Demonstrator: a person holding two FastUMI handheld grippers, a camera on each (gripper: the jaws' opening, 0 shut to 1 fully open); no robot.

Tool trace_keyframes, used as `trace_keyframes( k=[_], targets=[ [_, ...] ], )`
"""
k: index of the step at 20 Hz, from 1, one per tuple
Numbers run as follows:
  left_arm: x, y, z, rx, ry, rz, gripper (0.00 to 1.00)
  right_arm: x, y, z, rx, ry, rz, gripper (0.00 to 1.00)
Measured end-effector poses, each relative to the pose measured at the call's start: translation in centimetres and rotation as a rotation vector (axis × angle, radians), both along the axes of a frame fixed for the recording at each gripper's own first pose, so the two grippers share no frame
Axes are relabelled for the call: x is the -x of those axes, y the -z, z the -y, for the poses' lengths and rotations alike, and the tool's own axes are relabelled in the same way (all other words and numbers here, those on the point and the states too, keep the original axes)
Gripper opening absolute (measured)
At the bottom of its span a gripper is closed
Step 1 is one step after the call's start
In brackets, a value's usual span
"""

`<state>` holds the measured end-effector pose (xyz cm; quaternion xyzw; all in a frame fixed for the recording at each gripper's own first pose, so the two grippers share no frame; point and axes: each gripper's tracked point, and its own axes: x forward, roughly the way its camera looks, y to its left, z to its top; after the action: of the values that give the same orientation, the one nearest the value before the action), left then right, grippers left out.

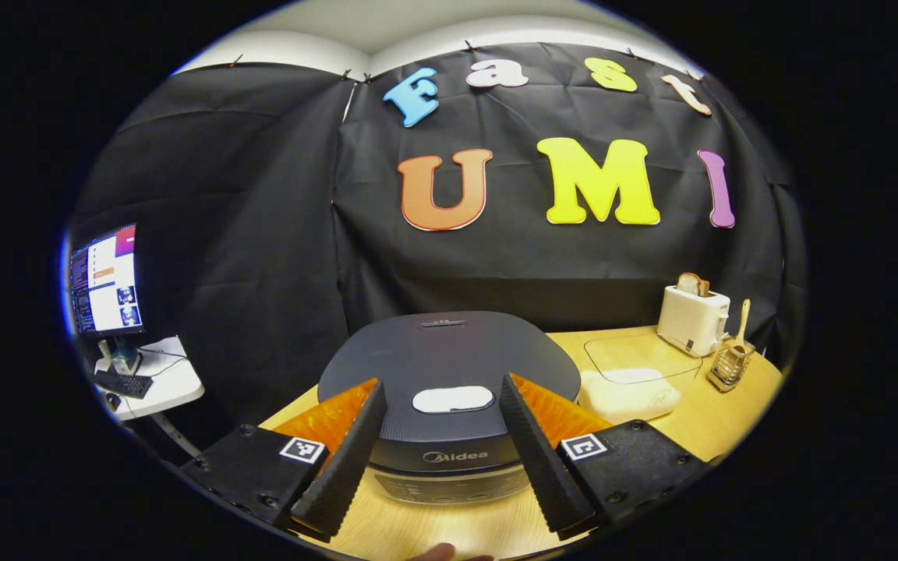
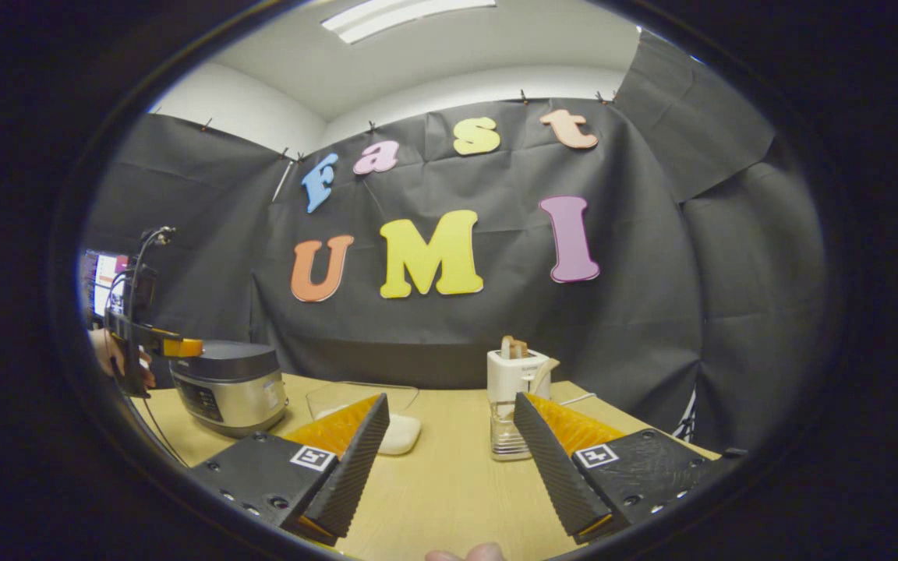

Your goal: Close the left gripper, press the button to open the rice cooker; take a wooden spoon from the chopstick holder with the right hand, scoop a spoonful of rice and pour it into the rice cooker, then put the wooden spoon back into the chopstick holder.

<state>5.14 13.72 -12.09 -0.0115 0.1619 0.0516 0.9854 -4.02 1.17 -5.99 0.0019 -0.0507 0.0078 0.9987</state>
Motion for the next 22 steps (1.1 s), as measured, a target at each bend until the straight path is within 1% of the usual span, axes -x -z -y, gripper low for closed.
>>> trace_keyframes(
  k=[3,6,7,8,10,13,14,15,16,18,22],
  targets=[
    [-0.2,0.0,0.1,-0.004,-0.02,0.012,0.94,0.4,0.2,0.5,0.015,0.013,0.001,0.91],
    [-0.2,-0.3,0.2,-0.006,-0.031,0.014,0.94,0.6,-0.1,1.1,0.002,0.032,0.013,0.9],
    [-0.2,-0.4,0.3,-0.003,-0.035,0.011,0.95,0.7,-0.2,1.1,0.0,0.035,0.015,0.95],
    [-0.2,-0.4,0.5,-0.001,-0.033,0.004,0.98,0.7,-0.3,1.0,-0.001,0.035,0.017,0.95],
    [0.0,-1.7,1.0,0.004,-0.024,0.017,0.98,0.7,-0.7,0.8,0.0,0.032,0.026,0.95],
    [0.4,-5.1,2.1,0.009,-0.007,0.084,0.98,0.6,-1.5,0.2,0.006,0.028,0.056,0.95],
    [0.5,-5.8,2.8,0.012,0.003,0.101,0.98,0.5,-1.7,0.0,0.006,0.029,0.065,0.9],
    [1.1,-6.5,3.2,-0.001,0.004,0.114,0.98,0.2,-1.9,-0.2,0.004,0.027,0.07,0.9],
    [1.6,-7.3,3.8,-0.006,0.014,0.137,0.98,0.0,-2.0,-0.4,0.002,0.026,0.073,0.95],
    [2.6,-8.4,5.8,0.007,0.05,0.17,0.98,0.0,-2.4,-1.0,-0.004,0.02,0.081,0.95],
    [5.0,-8.7,8.4,0.008,0.072,0.222,0.98,0.0,-3.2,-1.4,0.022,0.029,0.108,0.95]
  ],
)
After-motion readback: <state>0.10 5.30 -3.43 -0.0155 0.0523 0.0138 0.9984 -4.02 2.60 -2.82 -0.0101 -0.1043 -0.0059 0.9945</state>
